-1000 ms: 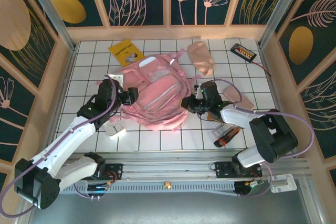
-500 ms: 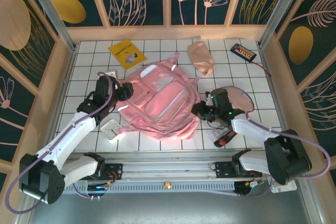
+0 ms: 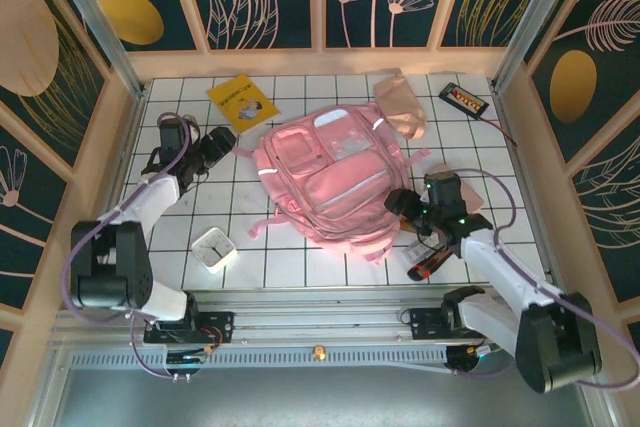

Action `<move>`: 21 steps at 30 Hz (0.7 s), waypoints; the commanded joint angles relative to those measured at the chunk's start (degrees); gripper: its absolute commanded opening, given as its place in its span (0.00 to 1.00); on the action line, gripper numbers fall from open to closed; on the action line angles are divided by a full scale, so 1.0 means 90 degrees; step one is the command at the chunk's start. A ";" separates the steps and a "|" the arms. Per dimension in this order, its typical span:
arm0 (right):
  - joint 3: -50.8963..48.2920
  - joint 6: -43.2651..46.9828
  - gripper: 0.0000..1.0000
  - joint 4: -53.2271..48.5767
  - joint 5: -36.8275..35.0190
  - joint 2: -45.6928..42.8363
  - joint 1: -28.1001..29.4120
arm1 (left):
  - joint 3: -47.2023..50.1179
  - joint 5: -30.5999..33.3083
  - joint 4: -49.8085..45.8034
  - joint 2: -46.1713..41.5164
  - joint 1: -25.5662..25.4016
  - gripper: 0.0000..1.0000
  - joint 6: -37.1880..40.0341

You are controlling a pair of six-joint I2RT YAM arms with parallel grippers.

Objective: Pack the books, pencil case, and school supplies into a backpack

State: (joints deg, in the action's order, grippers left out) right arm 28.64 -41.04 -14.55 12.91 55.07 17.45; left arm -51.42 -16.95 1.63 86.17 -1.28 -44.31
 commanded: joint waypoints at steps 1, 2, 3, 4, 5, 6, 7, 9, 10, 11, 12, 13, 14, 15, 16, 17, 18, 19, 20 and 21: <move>0.0436 0.0252 0.78 -0.1126 -0.0852 -0.0775 -0.0029 | -0.0439 -0.0775 0.0617 0.0431 0.0044 0.76 -0.0470; 0.0508 0.0266 0.78 -0.1339 -0.0935 -0.0943 -0.0031 | -0.0619 -0.0801 0.0646 0.0532 0.0044 0.76 -0.0495; 0.0569 0.0260 0.78 -0.1517 -0.0964 -0.1079 -0.0028 | -0.0685 -0.0802 0.0652 0.0604 0.0044 0.77 -0.0497; 0.0643 0.0240 0.78 -0.1661 -0.0987 -0.1248 -0.0028 | -0.0738 -0.0793 0.0649 0.0673 0.0044 0.77 -0.0479; 0.0744 0.0220 0.78 -0.1787 -0.0994 -0.1376 -0.0027 | -0.0778 -0.0790 0.0640 0.0739 0.0049 0.77 -0.0472; 0.0874 0.0212 0.78 -0.1871 -0.1011 -0.1460 -0.0032 | -0.0809 -0.0806 0.0638 0.0788 0.0053 0.77 -0.0470; 0.1061 0.0231 0.78 -0.1922 -0.1007 -0.1520 -0.0025 | -0.0829 -0.0834 0.0639 0.0846 0.0075 0.77 -0.0478; 0.1363 0.0373 0.78 -0.1695 -0.0745 -0.1558 -0.0006 | -0.0830 -0.0929 0.0764 0.0939 0.0126 0.77 -0.0562; 0.1455 0.0505 0.77 -0.1353 -0.0427 -0.1496 -0.0007 | -0.0838 -0.0990 0.0844 0.1002 0.0158 0.77 -0.0630; 0.1499 0.0654 0.77 -0.0950 0.0016 -0.1362 -0.0006 | -0.0872 -0.1033 0.0886 0.1060 0.0178 0.77 -0.0675; 0.1569 0.0751 0.77 -0.0518 0.0521 -0.1108 -0.0010 | -0.0937 -0.1063 0.0893 0.1142 0.0210 0.77 -0.0690; 0.1728 0.0841 0.77 -0.0201 0.0978 -0.0670 -0.0001 | -0.1024 -0.1085 0.0884 0.1242 0.0220 0.77 -0.0682; 0.1891 0.0917 0.76 0.0083 0.1284 -0.0234 0.0045 | -0.1107 -0.1098 0.0874 0.1296 0.0230 0.76 -0.0675; 0.2073 0.0999 0.75 0.0426 0.1569 0.0274 0.0160 | -0.1191 -0.1136 0.0882 0.1519 0.0240 0.76 -0.0695; 0.2300 0.1088 0.74 0.0740 0.1672 0.0763 0.0307 | -0.1278 -0.1168 0.0901 0.1644 0.0254 0.76 -0.0707; 0.2547 0.1201 0.72 0.1062 0.1739 0.1223 0.0480 | -0.1346 -0.1197 0.0926 0.1729 0.0268 0.76 -0.0723; 0.2766 0.1292 0.72 0.1346 0.1839 0.1629 0.0594 | -0.1420 -0.1217 0.0955 0.1856 0.0287 0.75 -0.0751; 0.3010 0.1309 0.69 0.1636 0.1983 0.2111 0.0682 | -0.1499 -0.1224 0.0988 0.1961 0.0312 0.76 -0.0782; 0.3196 0.1273 0.68 0.1893 0.2159 0.2516 0.0708 | -0.1567 -0.1226 0.1017 0.2064 0.0332 0.75 -0.0796; 0.3366 0.1165 0.67 0.2348 0.2399 0.2959 0.0719 | -0.1631 -0.1240 0.1067 0.2179 0.0370 0.75 -0.0835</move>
State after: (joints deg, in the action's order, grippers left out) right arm 55.18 -32.05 -5.63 26.57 75.40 22.90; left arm -63.59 -26.55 8.40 103.61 1.06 -50.33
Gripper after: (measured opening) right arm 0.676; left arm 0.754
